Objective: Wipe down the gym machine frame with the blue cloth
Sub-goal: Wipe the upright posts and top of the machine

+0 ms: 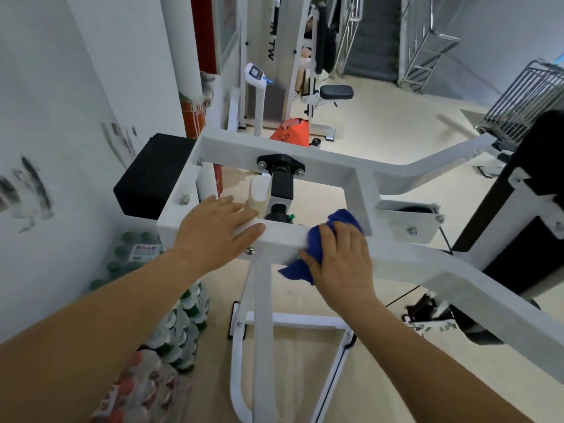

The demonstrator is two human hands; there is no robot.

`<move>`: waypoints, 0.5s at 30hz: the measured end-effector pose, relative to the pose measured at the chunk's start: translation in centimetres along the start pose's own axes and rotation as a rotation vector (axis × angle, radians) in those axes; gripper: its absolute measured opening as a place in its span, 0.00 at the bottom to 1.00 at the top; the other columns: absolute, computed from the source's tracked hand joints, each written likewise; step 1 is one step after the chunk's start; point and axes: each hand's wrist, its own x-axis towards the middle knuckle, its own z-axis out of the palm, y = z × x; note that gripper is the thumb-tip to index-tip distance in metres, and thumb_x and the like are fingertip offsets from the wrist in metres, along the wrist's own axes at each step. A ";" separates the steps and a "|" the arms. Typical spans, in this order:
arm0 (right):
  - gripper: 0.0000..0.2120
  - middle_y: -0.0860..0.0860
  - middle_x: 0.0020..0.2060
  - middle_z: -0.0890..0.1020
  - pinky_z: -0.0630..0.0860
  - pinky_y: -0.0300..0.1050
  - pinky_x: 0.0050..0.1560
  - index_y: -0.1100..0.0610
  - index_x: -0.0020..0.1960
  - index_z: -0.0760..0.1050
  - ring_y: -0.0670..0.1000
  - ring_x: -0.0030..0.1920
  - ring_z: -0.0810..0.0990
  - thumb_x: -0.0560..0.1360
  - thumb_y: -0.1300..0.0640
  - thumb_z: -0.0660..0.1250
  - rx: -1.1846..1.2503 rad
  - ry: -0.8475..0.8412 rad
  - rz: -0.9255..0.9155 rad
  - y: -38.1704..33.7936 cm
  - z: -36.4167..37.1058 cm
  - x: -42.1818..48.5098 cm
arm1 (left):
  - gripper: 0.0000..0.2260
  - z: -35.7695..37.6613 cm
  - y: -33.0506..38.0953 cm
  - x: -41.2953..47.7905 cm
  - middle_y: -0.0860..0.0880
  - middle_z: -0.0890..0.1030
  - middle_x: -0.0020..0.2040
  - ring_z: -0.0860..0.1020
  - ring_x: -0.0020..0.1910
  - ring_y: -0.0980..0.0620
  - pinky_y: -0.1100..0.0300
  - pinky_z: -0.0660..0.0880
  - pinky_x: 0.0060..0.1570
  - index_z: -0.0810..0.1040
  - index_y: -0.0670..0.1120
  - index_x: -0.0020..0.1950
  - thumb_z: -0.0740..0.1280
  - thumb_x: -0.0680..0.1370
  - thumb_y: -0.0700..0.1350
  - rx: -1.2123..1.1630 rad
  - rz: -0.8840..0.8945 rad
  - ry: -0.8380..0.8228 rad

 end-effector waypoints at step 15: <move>0.27 0.57 0.64 0.74 0.69 0.61 0.70 0.58 0.68 0.73 0.61 0.65 0.72 0.80 0.38 0.58 0.047 0.013 0.005 1.7 0.2 -0.6 | 0.13 -0.3 4.4 0.7 0.50 0.81 0.52 0.76 0.51 0.48 0.52 0.76 0.53 0.84 0.49 0.59 0.67 0.78 0.52 -0.174 0.137 0.202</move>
